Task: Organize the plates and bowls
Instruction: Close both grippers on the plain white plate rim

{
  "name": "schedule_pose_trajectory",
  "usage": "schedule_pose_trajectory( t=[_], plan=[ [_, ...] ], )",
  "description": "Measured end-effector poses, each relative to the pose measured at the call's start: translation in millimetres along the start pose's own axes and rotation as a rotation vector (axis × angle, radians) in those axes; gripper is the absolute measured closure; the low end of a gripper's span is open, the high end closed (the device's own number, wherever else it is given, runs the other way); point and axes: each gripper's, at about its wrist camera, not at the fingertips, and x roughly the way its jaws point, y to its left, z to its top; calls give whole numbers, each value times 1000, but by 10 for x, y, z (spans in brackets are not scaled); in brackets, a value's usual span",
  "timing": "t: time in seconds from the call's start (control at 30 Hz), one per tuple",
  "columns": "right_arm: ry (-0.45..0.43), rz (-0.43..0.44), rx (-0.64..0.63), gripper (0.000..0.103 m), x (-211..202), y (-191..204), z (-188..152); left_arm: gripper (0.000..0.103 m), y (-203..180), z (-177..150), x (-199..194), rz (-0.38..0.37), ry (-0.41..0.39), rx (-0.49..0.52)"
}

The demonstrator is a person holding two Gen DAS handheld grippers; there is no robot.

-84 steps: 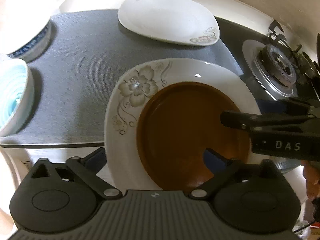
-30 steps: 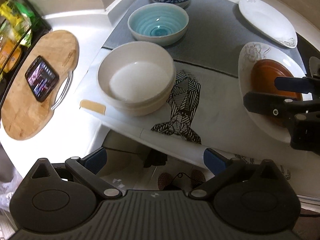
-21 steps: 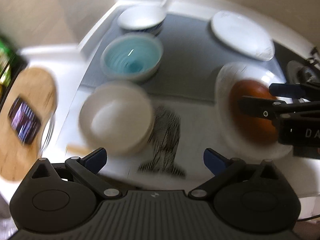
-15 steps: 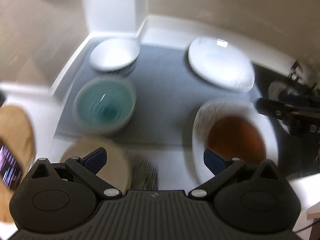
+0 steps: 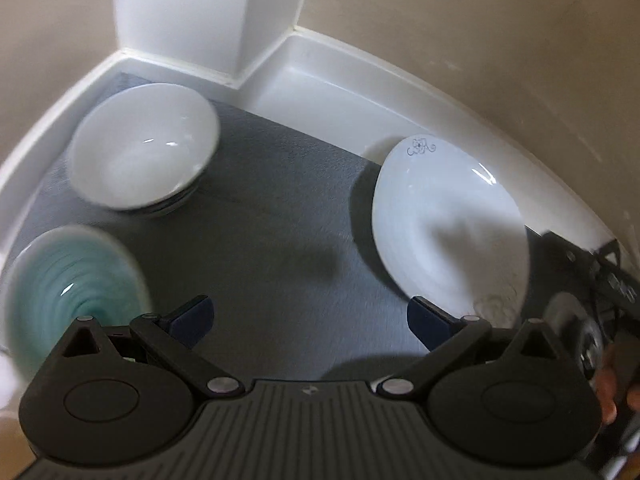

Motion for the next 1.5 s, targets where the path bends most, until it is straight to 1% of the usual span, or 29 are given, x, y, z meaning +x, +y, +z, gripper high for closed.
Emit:
schedule_pose_trajectory(
  t=[0.1, 0.17, 0.3, 0.43, 0.5, 0.53, 0.6, 0.63, 0.73, 0.8, 0.87, 0.93, 0.97, 1.03, 1.2, 1.3, 1.43, 1.47, 1.5],
  plan=[
    [67, -16, 62, 18, 363, -146, 100, 0, -135, 118, 225, 6, 9, 8],
    [86, 22, 104, 18, 463, -224, 94, 0, -221, 201, 374, 4, 15, 11],
    [96, 65, 108, 18, 550, -330, 28, 0, -334, 329, 623, 9, 38, -6],
    [73, 56, 101, 18, 684, -404, 88, 0, -386, 401, 832, 36, 55, -17],
    [72, 64, 102, 18, 762, -445, 118, 0, -416, 424, 857, 52, 32, -12],
    [70, 72, 107, 18, 777, -438, 136, 0, -429, 435, 862, 47, 21, -6],
    [71, 107, 97, 18, 843, -391, 185, 0, -449, 463, 864, 22, 25, -2],
    [69, 129, 85, 14, 853, -360, 198, 0, -460, 465, 851, 1, 28, 4],
    [62, 109, 34, 14, 858, -256, 191, 0, -477, 434, 807, -54, 38, 40],
    [61, 124, 7, 14, 862, -210, 181, 0, -464, 383, 762, -83, 44, 50],
    [70, 166, -26, 14, 847, -163, 184, 0, -441, 323, 693, -122, 51, 63],
    [83, 223, -55, 14, 836, -99, 183, 0, -432, 245, 615, -136, 60, 87],
    [93, 240, -63, 14, 841, -72, 177, 0, -432, 208, 585, -114, 57, 93],
    [112, 259, -61, 15, 872, -57, 153, 0, -378, 153, 527, -102, 61, 95],
    [114, 261, 24, 15, 798, -183, 113, 0, -281, 272, 482, -45, 5, 72],
    [140, 279, 66, 15, 763, -208, 20, 0, -251, 389, 578, -43, 18, 42],
    [159, 288, 118, 15, 703, -269, -114, 0, -284, 444, 798, -32, 55, 40],
    [164, 295, 134, 15, 703, -286, -141, 0, -303, 440, 833, -26, 52, 46],
    [170, 304, 149, 15, 704, -310, -164, 0, -326, 437, 833, -20, 31, 60]
  ],
)
